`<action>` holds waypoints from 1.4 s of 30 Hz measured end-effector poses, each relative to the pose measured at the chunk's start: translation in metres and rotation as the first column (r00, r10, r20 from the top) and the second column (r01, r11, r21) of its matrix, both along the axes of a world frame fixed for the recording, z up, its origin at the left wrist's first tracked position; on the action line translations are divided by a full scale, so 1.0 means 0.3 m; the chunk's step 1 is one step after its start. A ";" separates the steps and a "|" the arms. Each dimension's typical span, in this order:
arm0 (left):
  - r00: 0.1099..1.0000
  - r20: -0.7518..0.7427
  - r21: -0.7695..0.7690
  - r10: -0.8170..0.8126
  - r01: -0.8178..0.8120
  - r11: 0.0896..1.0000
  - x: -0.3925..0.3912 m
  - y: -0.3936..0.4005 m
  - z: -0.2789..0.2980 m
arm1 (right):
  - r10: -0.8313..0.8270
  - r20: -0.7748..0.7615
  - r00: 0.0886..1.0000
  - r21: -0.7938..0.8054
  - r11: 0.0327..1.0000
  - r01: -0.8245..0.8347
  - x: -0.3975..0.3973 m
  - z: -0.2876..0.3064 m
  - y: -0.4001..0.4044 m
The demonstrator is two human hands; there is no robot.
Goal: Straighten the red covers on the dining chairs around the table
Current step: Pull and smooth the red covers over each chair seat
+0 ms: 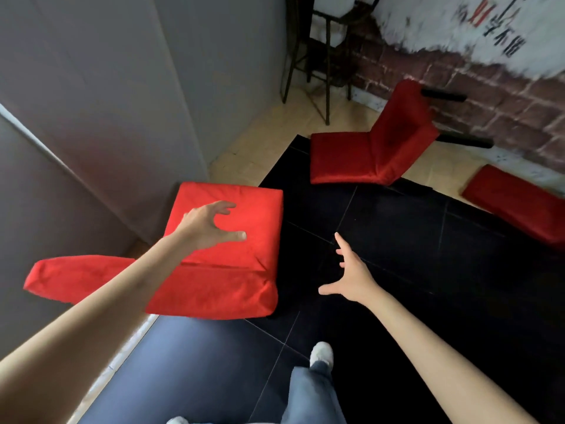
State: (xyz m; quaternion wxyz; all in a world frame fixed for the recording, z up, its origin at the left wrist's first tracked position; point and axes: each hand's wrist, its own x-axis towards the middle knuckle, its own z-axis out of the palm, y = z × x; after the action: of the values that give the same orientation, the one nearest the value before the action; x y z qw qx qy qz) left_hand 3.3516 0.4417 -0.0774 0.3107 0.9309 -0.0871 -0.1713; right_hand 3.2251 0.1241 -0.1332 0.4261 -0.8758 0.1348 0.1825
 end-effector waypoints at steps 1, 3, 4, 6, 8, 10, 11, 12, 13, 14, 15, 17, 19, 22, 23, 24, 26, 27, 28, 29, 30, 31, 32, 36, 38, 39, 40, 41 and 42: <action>1.000 0.010 0.005 -0.001 0.001 1.000 0.023 -0.062 0.007 | -0.006 0.003 1.000 -0.004 1.000 0.006 0.026 0.014 -0.059; 1.000 0.025 0.017 0.013 -0.014 1.000 0.065 -0.179 0.021 | -0.006 -0.007 1.000 -0.025 1.000 0.006 0.087 0.039 -0.182; 0.999 0.027 0.021 0.025 -0.025 0.999 0.082 -0.233 0.023 | -0.007 -0.014 1.000 -0.036 0.999 0.006 0.120 0.051 -0.244; 0.998 0.034 0.029 0.061 -0.062 0.998 0.114 -0.334 0.024 | -0.017 -0.026 1.000 -0.043 0.999 0.015 0.189 0.072 -0.363; 0.994 0.034 0.043 0.102 -0.104 0.994 0.142 -0.422 0.017 | -0.024 -0.039 0.999 -0.037 0.999 0.023 0.256 0.083 -0.467; 0.992 0.013 0.060 0.123 -0.124 0.991 0.163 -0.495 0.003 | -0.040 -0.053 0.998 -0.018 0.999 0.039 0.315 0.080 -0.557; 0.992 -0.004 0.072 0.125 -0.124 0.990 0.170 -0.525 -0.005 | -0.050 -0.062 0.997 -0.006 0.999 0.050 0.341 0.076 -0.594; 0.992 -0.018 0.088 0.122 -0.120 0.989 0.178 -0.552 -0.014 | -0.060 -0.071 0.996 0.004 0.998 0.061 0.364 0.070 -0.627; 0.992 -0.027 0.107 0.119 -0.116 0.988 0.191 -0.574 -0.021 | -0.071 -0.078 0.994 0.011 0.997 0.072 0.386 0.064 -0.655; 0.992 -0.032 0.124 0.119 -0.114 0.986 0.207 -0.594 -0.026 | -0.083 -0.083 0.993 0.017 0.996 0.085 0.405 0.057 -0.681; 0.992 -0.030 0.138 0.122 -0.117 0.983 0.228 -0.613 -0.028 | -0.099 -0.085 0.991 0.023 0.995 0.102 0.423 0.052 -0.704; 0.992 -0.018 0.158 0.122 -0.118 0.980 0.283 -0.650 -0.027 | -0.149 -0.084 0.985 0.047 0.987 0.153 0.458 0.046 -0.746; 0.993 -0.016 0.159 0.118 -0.114 0.981 0.346 -0.691 -0.031 | -0.197 -0.081 0.977 0.068 0.977 0.203 0.503 0.040 -0.785; 0.993 -0.021 0.126 0.117 -0.114 0.985 0.459 -0.767 -0.049 | -0.238 -0.090 0.967 0.077 0.966 0.245 0.602 0.037 -0.843; 0.993 -0.026 0.117 0.116 -0.113 0.987 0.500 -0.796 -0.057 | -0.249 -0.092 0.964 0.080 0.963 0.257 0.642 0.035 -0.860; 0.993 -0.035 0.109 0.113 -0.109 0.988 0.544 -0.826 -0.067 | -0.261 -0.091 0.961 0.081 0.960 0.268 0.685 0.034 -0.876; 0.993 -0.057 0.099 0.100 -0.094 0.991 0.642 -0.883 -0.089 | -0.283 -0.090 0.955 0.086 0.953 0.290 0.780 0.030 -0.904; 0.994 -0.066 0.095 0.092 -0.086 0.992 0.697 -0.909 -0.101 | -0.290 -0.092 0.953 0.090 0.950 0.298 0.831 0.028 -0.915; 0.994 -0.073 0.092 0.082 -0.076 0.993 0.758 -0.932 -0.115 | -0.295 -0.094 0.951 0.094 0.948 0.303 0.886 0.025 -0.925; 0.994 -0.077 0.089 0.074 -0.067 0.994 0.823 -0.954 -0.129 | -0.299 -0.097 0.949 0.095 0.947 0.308 0.942 0.020 -0.933; 0.994 -0.081 0.082 0.072 -0.065 0.995 0.893 -0.974 -0.144 | -0.304 -0.101 0.947 0.093 0.945 0.313 1.000 0.016 -0.941; 0.994 -0.085 0.072 0.075 -0.069 0.995 0.964 -0.993 -0.157 | -0.309 -0.107 0.945 0.092 0.943 0.319 1.060 0.012 -0.949; 0.992 -0.095 0.061 0.081 -0.075 0.995 1.035 -1.011 -0.169 | -0.315 -0.117 0.942 0.089 0.941 0.326 1.118 0.009 -0.956; 0.991 -0.127 0.078 0.045 -0.036 0.996 1.291 -1.074 -0.207 | -0.348 -0.168 0.922 0.079 0.928 0.365 1.332 -0.018 -0.989; 0.991 -0.125 0.101 0.038 -0.025 0.995 1.406 -1.110 -0.222 | -0.365 -0.176 0.914 0.081 0.920 0.383 1.425 -0.042 -1.011; 0.991 -0.128 0.113 0.034 -0.020 0.993 1.458 -1.132 -0.229 | -0.375 -0.184 0.908 0.081 0.915 0.395 1.467 -0.055 -1.024; 0.990 -0.135 0.123 0.027 -0.011 0.992 1.505 -1.155 -0.238 | -0.385 -0.193 0.903 0.082 0.910 0.405 1.507 -0.067 -1.038; 0.989 -0.147 0.130 0.018 0.001 0.992 1.546 -1.180 -0.249 | -0.393 -0.201 0.897 0.083 0.906 0.416 1.546 -0.079 -1.052; 0.987 -0.161 0.131 0.009 0.012 0.991 1.586 -1.207 -0.260 | -0.403 -0.207 0.892 0.084 0.901 0.427 1.586 -0.090 -1.067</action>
State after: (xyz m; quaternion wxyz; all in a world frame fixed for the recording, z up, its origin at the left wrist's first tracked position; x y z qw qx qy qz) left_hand 3.8273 0.0797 -0.1555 0.2543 0.9324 -0.0510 -0.2516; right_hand 3.7008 -0.1961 -0.1601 0.4959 -0.7770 0.3457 0.1755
